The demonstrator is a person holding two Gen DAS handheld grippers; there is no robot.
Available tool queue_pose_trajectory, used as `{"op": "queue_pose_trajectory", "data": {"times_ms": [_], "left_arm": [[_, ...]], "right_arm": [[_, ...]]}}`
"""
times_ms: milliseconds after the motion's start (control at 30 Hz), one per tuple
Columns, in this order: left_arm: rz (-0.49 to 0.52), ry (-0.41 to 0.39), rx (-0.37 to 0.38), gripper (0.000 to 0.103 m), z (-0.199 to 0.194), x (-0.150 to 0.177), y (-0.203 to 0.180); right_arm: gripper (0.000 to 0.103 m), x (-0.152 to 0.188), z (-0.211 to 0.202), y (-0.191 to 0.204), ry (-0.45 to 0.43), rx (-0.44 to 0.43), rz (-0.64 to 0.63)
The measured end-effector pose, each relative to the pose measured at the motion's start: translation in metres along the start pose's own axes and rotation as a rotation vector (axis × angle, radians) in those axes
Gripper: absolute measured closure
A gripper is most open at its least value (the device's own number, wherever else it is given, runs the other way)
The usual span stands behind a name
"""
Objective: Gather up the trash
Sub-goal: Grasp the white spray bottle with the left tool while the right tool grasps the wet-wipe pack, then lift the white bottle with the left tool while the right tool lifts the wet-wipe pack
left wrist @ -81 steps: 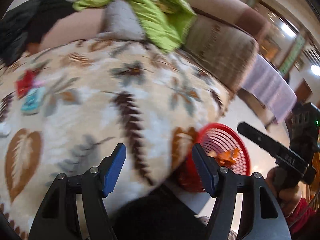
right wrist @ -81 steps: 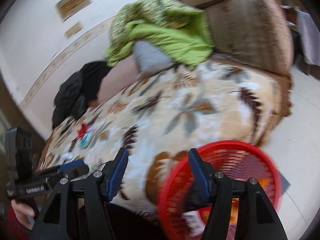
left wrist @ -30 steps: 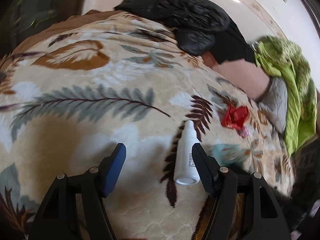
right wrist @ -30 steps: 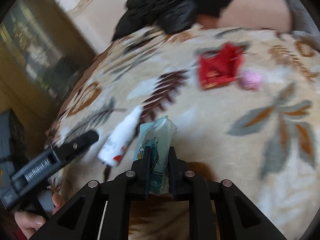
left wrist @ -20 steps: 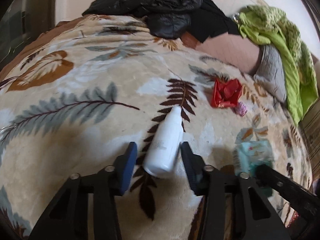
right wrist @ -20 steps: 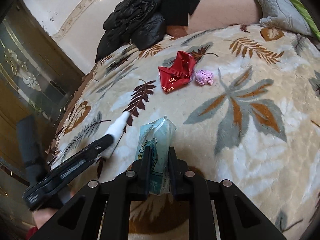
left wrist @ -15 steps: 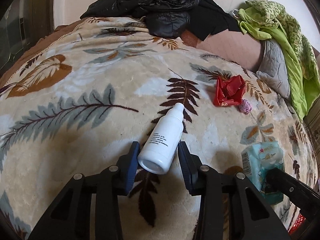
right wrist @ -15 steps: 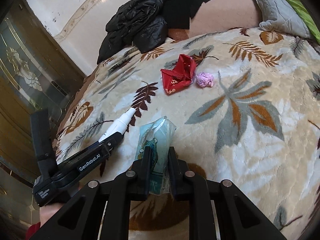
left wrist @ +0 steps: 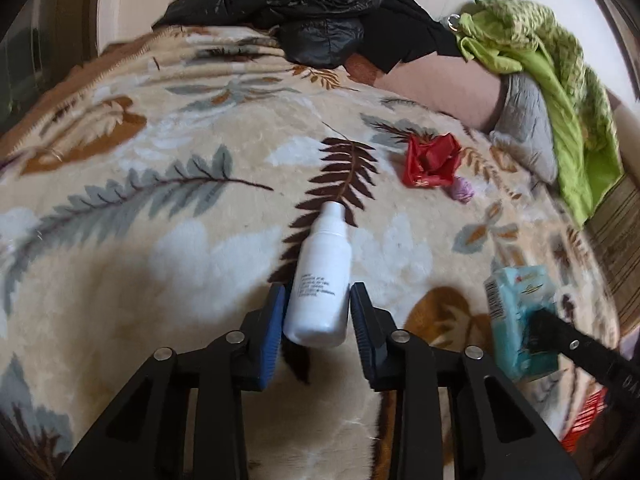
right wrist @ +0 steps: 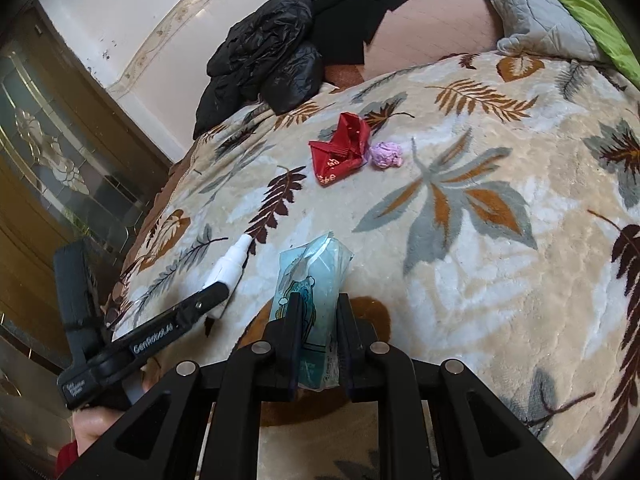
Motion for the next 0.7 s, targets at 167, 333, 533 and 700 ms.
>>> {"op": "queue_pose_trajectory", "data": {"times_ms": [167, 333, 533, 700], "left_arm": [[-0.001, -0.004, 0.009, 0.069, 0.011, -0.011, -0.003], [0.062, 0.005, -0.024, 0.073, 0.023, -0.01, -0.015], [0.072, -0.041, -0.054, 0.074, 0.012, -0.009, -0.017], [0.1, -0.182, -0.087, 0.074, -0.024, -0.011, -0.026]], "right_arm": [[0.086, -0.002, 0.005, 0.001, 0.005, -0.006, -0.004], [0.086, -0.002, 0.008, -0.002, 0.012, -0.002, -0.003], [0.086, -0.003, 0.012, 0.002, 0.015, 0.004, -0.02], [0.086, -0.006, -0.003, 0.013, -0.057, 0.022, -0.077]]}}
Point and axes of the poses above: each gripper's, at about its wrist camera, not at the fingertips, and z roughly the way its jaws point, y to its left, x to its underside, the point moved 7 cm from there along z, roughly the way its jaws point, and after that the axes turned 4 degrees about -x, right-handed, at the moved point
